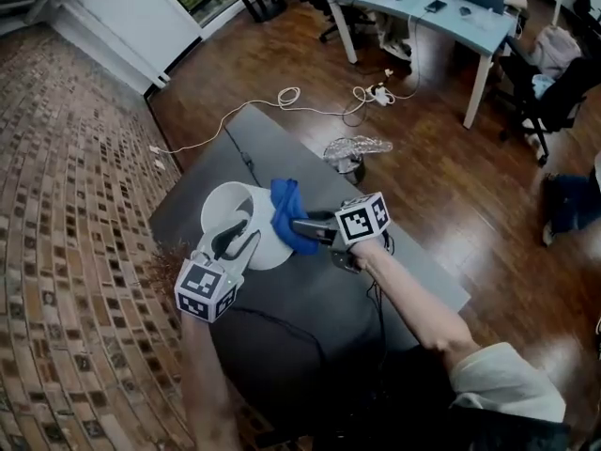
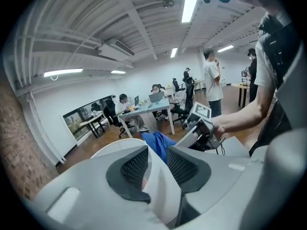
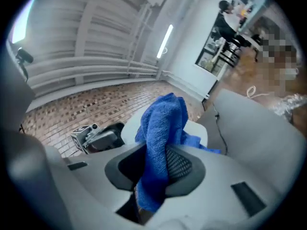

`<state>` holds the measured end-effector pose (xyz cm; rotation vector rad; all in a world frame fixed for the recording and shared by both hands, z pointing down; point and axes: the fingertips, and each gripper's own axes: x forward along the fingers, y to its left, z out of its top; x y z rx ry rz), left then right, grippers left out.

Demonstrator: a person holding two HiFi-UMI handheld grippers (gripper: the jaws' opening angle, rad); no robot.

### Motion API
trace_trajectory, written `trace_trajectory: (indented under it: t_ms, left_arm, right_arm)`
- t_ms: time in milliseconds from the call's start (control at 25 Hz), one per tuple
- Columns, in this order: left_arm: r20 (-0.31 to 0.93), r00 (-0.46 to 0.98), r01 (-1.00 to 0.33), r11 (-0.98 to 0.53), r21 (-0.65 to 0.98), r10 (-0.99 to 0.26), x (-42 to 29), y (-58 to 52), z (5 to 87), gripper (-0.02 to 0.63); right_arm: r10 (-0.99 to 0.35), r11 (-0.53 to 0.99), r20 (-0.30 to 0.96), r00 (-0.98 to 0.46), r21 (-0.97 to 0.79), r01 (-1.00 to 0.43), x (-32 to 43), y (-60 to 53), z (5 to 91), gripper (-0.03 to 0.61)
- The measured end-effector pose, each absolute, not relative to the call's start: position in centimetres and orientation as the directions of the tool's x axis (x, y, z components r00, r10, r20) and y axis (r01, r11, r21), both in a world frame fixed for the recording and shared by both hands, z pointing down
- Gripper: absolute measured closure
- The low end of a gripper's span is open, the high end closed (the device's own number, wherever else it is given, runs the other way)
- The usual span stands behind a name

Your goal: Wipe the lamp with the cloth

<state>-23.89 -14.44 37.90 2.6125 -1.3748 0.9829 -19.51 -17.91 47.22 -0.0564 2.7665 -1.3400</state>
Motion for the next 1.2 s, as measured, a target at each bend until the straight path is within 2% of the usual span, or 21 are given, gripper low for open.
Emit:
trace_trajectory:
  t_ms: [160,200,280,400,520,600,800,920,960,1080,1200]
  left_arm:
    - [0.512,0.468,-0.733,-0.64,-0.23,-0.72,-22.6,-13.8,37.8,0.43]
    - [0.499,0.493,-0.729,-0.652,-0.21,-0.712,-22.4,-13.6,37.5,0.408]
    - [0.43,0.559,-0.729,-0.667,-0.152,-0.709,-22.6,-13.0,35.5,0.404]
    - [0.352,0.581,-0.743,-0.655,-0.138,-0.734,-25.6,-12.6,31.8,0.403]
    - [0.425,0.54,-0.737,-0.652,-0.179,-0.726,-28.8,-12.9,33.0,0.402]
    - [0.473,0.549,-0.702,-0.688,-0.187,-0.689,-28.8,-12.8,35.2,0.402]
    - [0.545,0.472,-0.596,-0.706,-0.382,-0.693,-28.0,-12.7,38.2,0.416]
    - [0.604,0.439,-0.502,-0.739,-0.45,-0.666,-27.0,-12.4,39.2,0.475]
    - [0.608,0.433,-0.486,-0.74,-0.465,-0.666,-26.7,-12.5,39.4,0.476]
    - [0.608,0.405,-0.473,-0.726,-0.5,-0.683,-26.4,-12.8,39.7,0.467]
    - [0.637,0.342,-0.475,-0.712,-0.517,-0.691,-25.7,-12.9,40.1,0.473]
  right_arm:
    - [-0.153,0.505,0.043,-0.987,-0.856,-0.115,-17.0,-17.7,54.3,0.483]
    - [-0.159,0.496,0.058,-0.986,-0.858,-0.131,-16.4,-17.4,55.0,0.483]
    - [-0.164,0.506,0.043,-0.986,-0.854,-0.121,-15.2,-16.7,53.6,0.483]
    - [-0.14,0.545,-0.1,-0.985,-0.839,0.007,-14.2,-15.2,46.6,0.483]
    - [-0.045,0.553,-0.332,-0.942,-0.794,0.253,-15.9,-12.5,38.1,0.483]
    - [-0.014,0.55,-0.387,-0.922,-0.773,0.316,-18.1,-11.4,35.9,0.483]
    - [-0.155,0.521,-0.198,-0.968,-0.849,0.09,-21.4,-12.7,43.4,0.483]
    - [-0.229,0.466,-0.13,-0.965,-0.885,0.008,-20.5,-12.9,48.5,0.483]
    - [-0.252,0.443,-0.098,-0.963,-0.896,-0.025,-20.1,-13.0,50.3,0.483]
    - [-0.301,0.378,-0.001,-0.954,-0.918,-0.119,-18.9,-12.8,54.9,0.483]
    - [-0.323,0.369,0.006,-0.946,-0.92,-0.132,-18.4,-13.1,55.4,0.483]
